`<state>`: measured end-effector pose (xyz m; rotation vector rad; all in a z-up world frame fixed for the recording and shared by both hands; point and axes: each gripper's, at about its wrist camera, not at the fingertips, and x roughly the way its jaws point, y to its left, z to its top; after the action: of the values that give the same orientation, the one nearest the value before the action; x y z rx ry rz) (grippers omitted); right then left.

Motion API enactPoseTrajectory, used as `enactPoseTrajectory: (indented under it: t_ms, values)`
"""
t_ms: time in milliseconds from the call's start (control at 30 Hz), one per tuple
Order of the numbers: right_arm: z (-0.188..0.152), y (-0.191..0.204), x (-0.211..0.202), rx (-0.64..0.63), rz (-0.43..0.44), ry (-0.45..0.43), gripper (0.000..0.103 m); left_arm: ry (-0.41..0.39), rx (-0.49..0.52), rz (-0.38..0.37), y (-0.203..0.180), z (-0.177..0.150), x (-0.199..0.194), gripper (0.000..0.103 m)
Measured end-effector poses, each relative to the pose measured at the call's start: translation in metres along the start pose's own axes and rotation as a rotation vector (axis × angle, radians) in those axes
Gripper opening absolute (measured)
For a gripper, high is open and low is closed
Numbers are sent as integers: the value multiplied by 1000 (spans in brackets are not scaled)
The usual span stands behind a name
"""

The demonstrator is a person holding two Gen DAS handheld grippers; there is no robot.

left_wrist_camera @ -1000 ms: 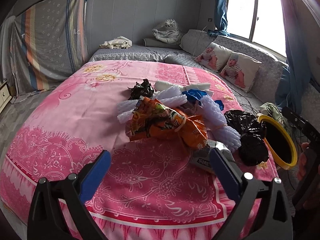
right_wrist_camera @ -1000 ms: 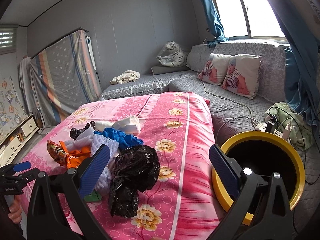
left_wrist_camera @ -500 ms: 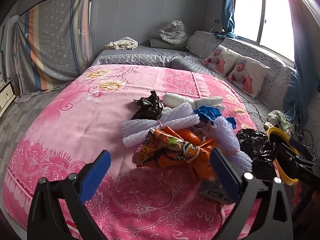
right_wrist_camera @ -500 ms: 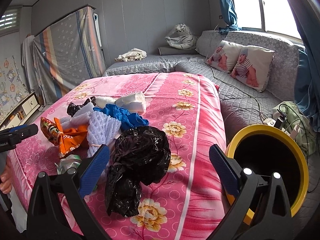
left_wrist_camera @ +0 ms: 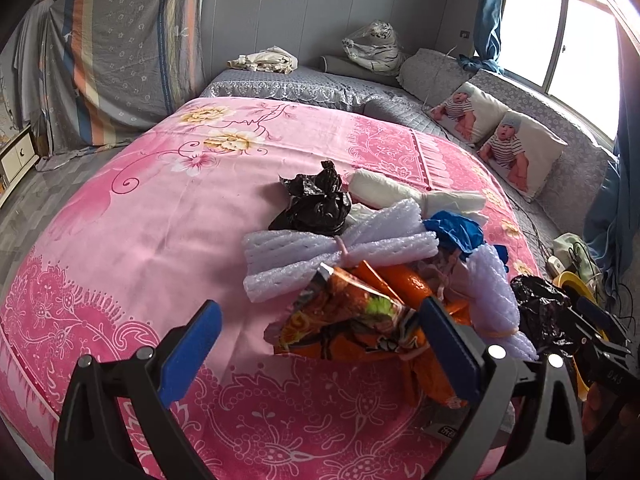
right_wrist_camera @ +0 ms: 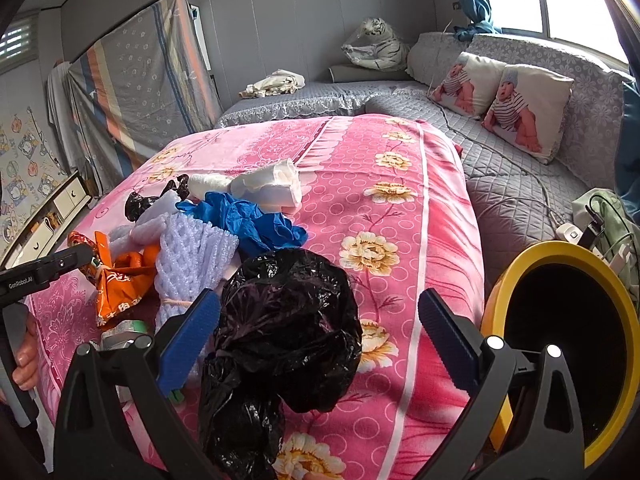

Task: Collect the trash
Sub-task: 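Reach the left tool toward the orange wrapper while the right tool reaches the black bag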

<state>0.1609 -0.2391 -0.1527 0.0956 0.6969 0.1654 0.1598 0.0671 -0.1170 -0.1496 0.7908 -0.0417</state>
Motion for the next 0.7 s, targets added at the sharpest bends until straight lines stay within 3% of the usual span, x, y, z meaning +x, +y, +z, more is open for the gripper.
enactPoseTrajectory:
  t_ms: [267,433,533,600,700]
  values:
    - [-4,-4,18,32,22,40,95,29,-29,-14,2,-13,15,95]
    - [-6,-6,19,47,39,48,94,19,-33,-41,1,-11,15,80]
    - [-8,-5,19,47,55,56,78,10,-16,-50,-3,-11,15,69]
    - [-9,-4,18,45,62,57,72,7,-13,-71,-6,-11,14,52]
    - [-10,-1,16,36,82,64,52,-1,-21,-104,-8,-10,14,33]
